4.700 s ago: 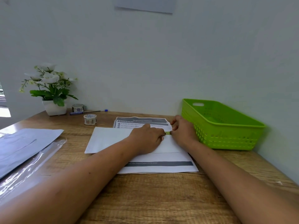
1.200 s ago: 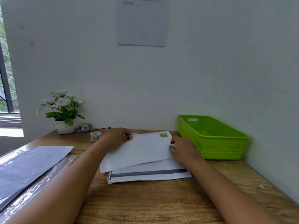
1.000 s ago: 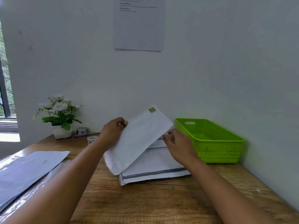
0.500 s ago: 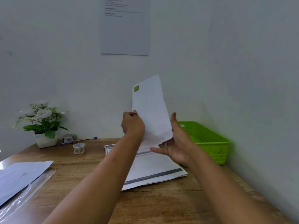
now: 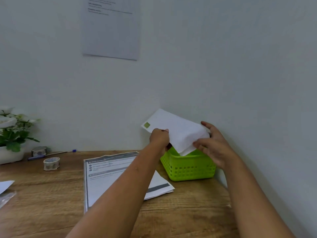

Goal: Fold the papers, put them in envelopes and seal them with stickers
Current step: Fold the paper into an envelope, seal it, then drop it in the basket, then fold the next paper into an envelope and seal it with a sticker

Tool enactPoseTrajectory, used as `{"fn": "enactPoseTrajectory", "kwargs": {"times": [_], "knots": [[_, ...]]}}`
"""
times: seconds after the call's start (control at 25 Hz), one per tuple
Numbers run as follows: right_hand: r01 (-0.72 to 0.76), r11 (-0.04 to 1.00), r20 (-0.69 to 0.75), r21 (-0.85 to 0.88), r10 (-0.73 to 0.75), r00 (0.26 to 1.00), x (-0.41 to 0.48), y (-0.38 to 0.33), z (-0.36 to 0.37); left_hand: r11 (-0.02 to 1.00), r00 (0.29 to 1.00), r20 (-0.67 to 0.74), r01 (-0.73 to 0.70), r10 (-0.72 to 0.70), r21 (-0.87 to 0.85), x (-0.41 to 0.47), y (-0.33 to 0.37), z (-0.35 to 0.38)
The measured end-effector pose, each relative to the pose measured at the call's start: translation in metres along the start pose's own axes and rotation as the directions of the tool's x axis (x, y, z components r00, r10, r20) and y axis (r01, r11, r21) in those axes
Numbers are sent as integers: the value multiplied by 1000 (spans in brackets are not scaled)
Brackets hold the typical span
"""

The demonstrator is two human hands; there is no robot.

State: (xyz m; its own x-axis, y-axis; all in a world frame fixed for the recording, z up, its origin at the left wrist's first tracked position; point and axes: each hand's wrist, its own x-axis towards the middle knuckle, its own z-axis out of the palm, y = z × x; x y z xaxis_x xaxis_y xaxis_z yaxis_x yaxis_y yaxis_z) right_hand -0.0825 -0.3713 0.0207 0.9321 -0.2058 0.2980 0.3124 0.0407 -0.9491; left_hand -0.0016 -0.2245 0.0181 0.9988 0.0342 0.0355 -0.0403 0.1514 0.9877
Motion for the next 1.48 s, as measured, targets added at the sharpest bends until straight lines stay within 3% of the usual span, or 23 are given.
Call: {"fn": "enactPoseTrajectory", "kwargs": {"times": [0.12,0.32,0.4,0.48,0.56,0.64,0.84,1.0,1.08,1.16,1.36,1.4,1.48], "knots": [[115,921,80,-373,-91,993,-3,-2,-4,1000,999,35,1,-2,31,0,1,-1],[267,728,140,-631,-232,963,-4,-5,-7,989,996,87,7,-20,147,-6,7,-5],[277,673,155,-686,-237,959,-5,-6,-8,971,994,103,7,-32,241,-9,9,-7],[238,663,183,-709,-153,971,-7,-11,-14,944,993,107,3,-40,329,-13,10,-8],[220,702,231,-677,-81,970,-10,-19,-18,908,992,120,-13,-41,419,-16,7,-10],[263,749,251,-608,-132,959,-11,-22,-18,894,990,136,-34,-30,447,-16,2,-14],[294,615,139,-731,-287,948,-6,-3,-12,834,974,211,-188,88,518,-22,-1,-20],[197,612,82,-766,-210,974,0,19,-12,714,944,314,-288,100,638,-29,2,-15],[147,509,67,-848,-173,983,4,22,-11,679,935,342,-313,97,664,-31,4,-15],[97,341,59,-935,-121,991,4,20,-9,700,939,325,-308,114,644,-31,5,-22],[88,132,79,-987,-71,994,-2,8,-2,717,987,144,-153,73,680,-23,6,-83],[87,108,79,-990,-78,994,-4,7,0,682,994,81,-107,70,723,-21,5,-103],[73,65,66,-995,-104,992,-6,7,6,493,995,-42,-6,86,870,-17,1,-147]]}}
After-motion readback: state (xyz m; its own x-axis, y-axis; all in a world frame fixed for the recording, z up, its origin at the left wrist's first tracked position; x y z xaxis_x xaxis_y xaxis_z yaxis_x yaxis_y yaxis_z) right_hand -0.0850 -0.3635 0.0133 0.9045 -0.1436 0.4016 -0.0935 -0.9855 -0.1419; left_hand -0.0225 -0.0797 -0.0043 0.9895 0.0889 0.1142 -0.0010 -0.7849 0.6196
